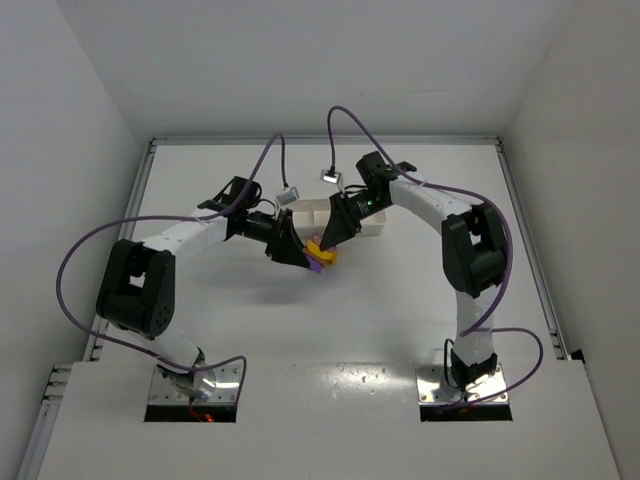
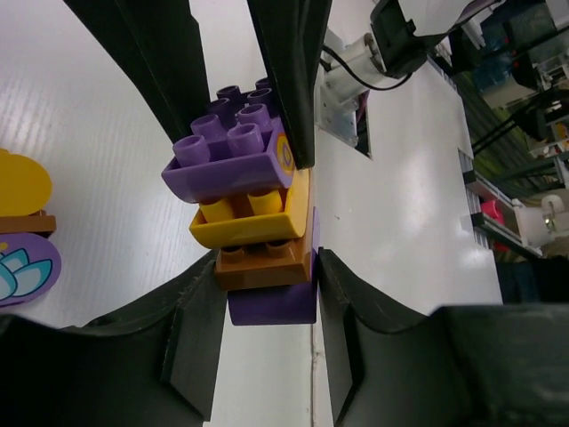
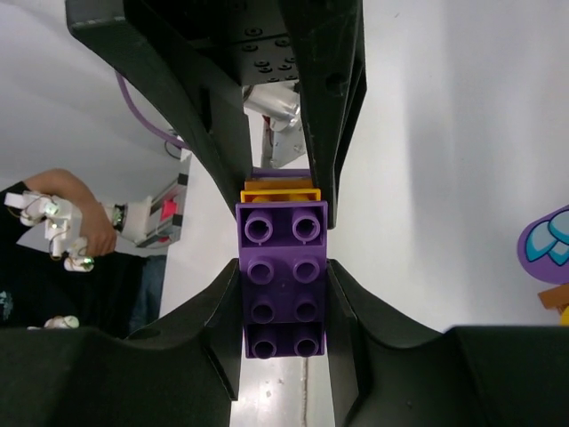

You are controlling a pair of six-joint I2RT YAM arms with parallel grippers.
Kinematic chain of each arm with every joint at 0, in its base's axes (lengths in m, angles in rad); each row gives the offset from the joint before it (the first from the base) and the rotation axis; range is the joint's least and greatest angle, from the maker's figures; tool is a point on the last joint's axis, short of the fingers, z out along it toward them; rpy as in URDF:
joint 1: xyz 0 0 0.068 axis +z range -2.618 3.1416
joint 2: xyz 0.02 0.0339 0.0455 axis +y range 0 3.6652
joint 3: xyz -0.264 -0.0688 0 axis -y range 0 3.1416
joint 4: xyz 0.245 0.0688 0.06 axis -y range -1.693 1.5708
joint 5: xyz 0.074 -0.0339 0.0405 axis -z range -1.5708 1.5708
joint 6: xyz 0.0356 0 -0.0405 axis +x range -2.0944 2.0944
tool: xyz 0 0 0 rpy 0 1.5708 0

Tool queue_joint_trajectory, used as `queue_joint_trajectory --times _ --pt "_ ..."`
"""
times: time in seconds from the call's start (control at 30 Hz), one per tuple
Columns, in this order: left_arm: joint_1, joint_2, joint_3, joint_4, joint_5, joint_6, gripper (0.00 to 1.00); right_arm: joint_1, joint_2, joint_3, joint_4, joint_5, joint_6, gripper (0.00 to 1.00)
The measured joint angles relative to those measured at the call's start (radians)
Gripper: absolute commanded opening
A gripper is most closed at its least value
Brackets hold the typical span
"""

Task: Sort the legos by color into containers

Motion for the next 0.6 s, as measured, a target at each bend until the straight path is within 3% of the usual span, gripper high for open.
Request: queue_joint_trajectory --times 0.27,0.6 --pt "-0.017 0.020 0.004 0.011 -0.005 -0.006 0.15 -0.017 -0.010 0.001 0.007 0.012 0.001 0.00" --pt "-0.016 -0.008 -0.044 0.008 -0.063 0.004 0.12 -0.203 -0.057 0.006 0.015 0.052 0.009 0.00"
